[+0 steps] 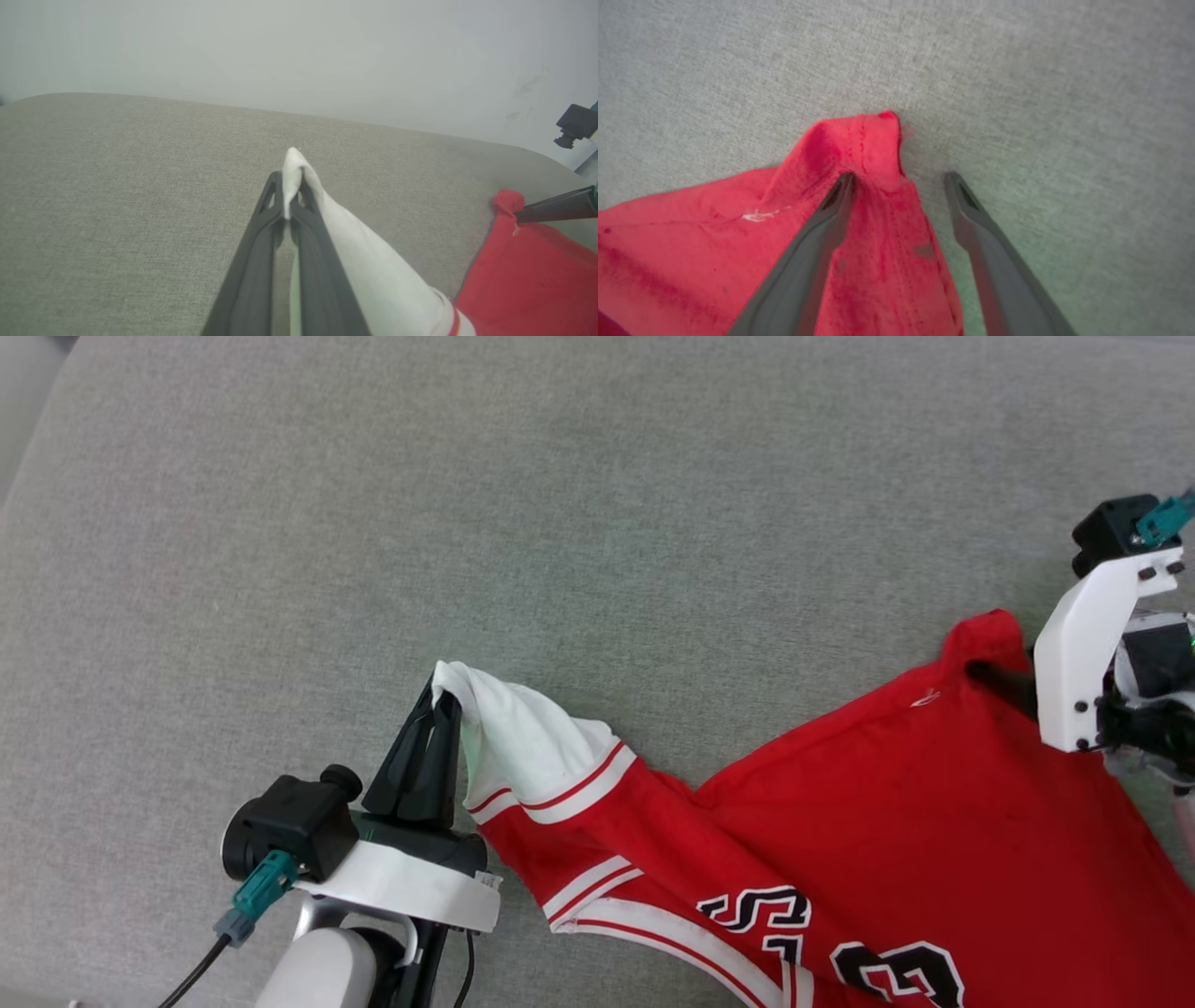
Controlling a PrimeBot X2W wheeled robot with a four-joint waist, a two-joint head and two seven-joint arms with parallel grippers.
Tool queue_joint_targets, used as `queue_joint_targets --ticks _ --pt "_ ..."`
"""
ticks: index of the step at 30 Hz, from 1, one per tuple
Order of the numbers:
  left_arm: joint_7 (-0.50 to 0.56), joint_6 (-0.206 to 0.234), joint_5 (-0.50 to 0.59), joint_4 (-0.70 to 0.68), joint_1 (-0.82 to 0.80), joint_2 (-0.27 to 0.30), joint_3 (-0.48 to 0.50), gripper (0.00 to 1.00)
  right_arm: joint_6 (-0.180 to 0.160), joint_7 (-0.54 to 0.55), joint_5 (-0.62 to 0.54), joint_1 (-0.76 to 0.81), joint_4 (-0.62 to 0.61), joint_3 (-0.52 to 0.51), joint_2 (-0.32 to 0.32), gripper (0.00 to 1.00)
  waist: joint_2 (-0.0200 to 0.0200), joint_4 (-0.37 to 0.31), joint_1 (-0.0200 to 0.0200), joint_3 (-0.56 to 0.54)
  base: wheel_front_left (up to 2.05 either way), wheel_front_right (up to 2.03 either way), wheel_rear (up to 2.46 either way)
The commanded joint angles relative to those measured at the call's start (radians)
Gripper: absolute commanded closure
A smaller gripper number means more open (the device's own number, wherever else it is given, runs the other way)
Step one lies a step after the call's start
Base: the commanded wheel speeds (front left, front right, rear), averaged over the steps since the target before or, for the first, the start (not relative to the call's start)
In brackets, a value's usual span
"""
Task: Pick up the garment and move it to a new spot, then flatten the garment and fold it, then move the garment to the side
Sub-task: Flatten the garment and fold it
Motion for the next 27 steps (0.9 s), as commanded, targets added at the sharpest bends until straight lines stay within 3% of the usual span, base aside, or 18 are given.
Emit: queue_joint_targets --ticks 1,3,4,5,6,10,15,21,27 --pt "-0.007 -0.004 0.003 0.006 -0.015 -0.003 -0.003 1.0 -0.001 0.027 -0.006 0.017 0.047 0.015 0.018 0.0 0.0 0.02 -0.0001 0.022 0.0 0.0 0.0" --pt "-0.014 -0.006 -0.001 0.017 -0.019 -0.009 -0.007 1.0 -0.001 0.071 -0.01 0.04 0.099 0.027 0.036 0.0 0.0 0.024 -0.0001 0.025 0.0 0.0 0.0" --pt "-0.015 -0.008 -0.002 0.022 -0.021 -0.012 -0.009 1.0 -0.001 0.097 -0.013 0.055 0.121 0.037 0.04 0.21 0.0 0.026 -0.0001 0.024 0.0 0.0 0.0" --pt "-0.016 -0.009 -0.004 0.026 -0.022 -0.014 -0.01 1.0 -0.001 0.107 -0.009 0.069 0.135 0.041 0.05 0.64 0.0 0.027 -0.0001 0.023 0.0 0.0 0.0" --pt "-0.018 -0.01 -0.005 0.03 -0.024 -0.015 -0.011 1.0 -0.001 0.116 -0.004 0.076 0.144 0.044 0.058 1.0 0.0 0.027 -0.0001 0.022 0.0 0.0 0.0" --pt "-0.025 -0.006 -0.009 0.047 -0.018 -0.016 -0.007 1.0 0.0 0.08 0.0 0.07 0.134 0.054 0.059 1.0 0.0 0.019 -0.0001 0.004 0.0 0.0 0.0" --pt "-0.027 0.002 -0.013 0.065 -0.016 0.005 0.013 1.0 0.0 -0.094 -0.011 0.014 0.053 0.031 0.035 1.0 0.0 -0.004 -0.0001 -0.061 0.0 0.0 0.0" --pt "-0.011 0.009 -0.027 0.085 -0.06 0.063 0.074 1.0 -0.001 -0.328 -0.051 0.067 -0.035 -0.005 0.028 1.0 0.0 -0.058 -0.0001 -0.191 0.0 0.0 0.0" --pt "0.018 -0.006 -0.027 0.122 -0.17 0.12 0.11 1.0 -0.001 -0.433 -0.057 0.088 -0.07 -0.022 0.055 1.0 0.0 -0.107 -0.0001 -0.283 0.0 0.0 0.0"
